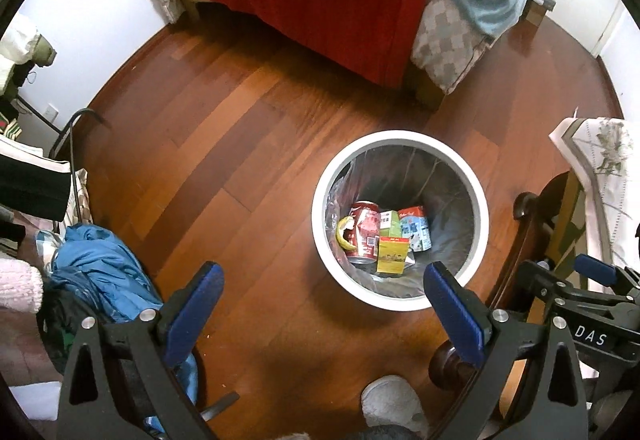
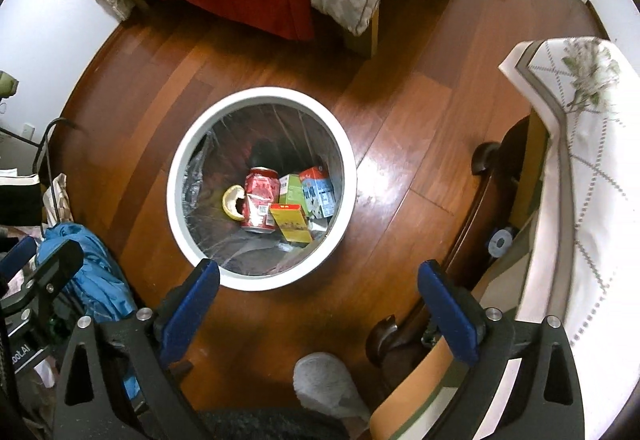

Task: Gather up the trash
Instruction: 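Open both tools over the bin to drop the peel and pack, then move both tools back from the bin to the table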

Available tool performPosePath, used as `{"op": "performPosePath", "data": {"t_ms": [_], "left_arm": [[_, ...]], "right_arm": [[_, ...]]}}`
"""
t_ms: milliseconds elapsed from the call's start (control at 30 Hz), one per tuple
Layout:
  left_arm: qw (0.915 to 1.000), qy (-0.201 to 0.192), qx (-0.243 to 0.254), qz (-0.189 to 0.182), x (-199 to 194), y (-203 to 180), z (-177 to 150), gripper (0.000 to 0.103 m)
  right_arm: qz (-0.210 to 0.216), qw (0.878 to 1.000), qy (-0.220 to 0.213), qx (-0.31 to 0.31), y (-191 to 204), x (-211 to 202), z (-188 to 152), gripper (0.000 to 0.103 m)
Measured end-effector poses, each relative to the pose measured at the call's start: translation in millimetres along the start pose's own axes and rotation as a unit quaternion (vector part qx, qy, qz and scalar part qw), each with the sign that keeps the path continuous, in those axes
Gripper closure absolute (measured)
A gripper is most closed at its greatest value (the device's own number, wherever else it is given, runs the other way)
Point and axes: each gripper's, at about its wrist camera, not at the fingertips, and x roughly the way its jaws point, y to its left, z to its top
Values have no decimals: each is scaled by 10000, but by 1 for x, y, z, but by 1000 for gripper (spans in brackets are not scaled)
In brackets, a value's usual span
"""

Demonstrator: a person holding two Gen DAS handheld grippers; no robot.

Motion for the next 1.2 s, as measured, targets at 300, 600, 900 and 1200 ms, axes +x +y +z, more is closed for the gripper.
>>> {"op": "performPosePath", "data": {"t_ms": [300,600,900,1200], "left_arm": [[9990,-430,10,-131,-68,-3,-16,1],[9951,-966,135,-169,-149,-20,-42,1],[9904,-1223,404,-510,-196,-82,-76,1],[9813,-643,1512,-1002,-159,-256,-112,1]], "right_arm": [[160,9982,-584,-31,-5,-86,-28,2],[534,9913,-1188,197,-30,-176,-79,2],[1050,9767,-1602,965,-107,-243,-144,0],[275,9616,-1381,2354,-294,-250,-225,0]]}}
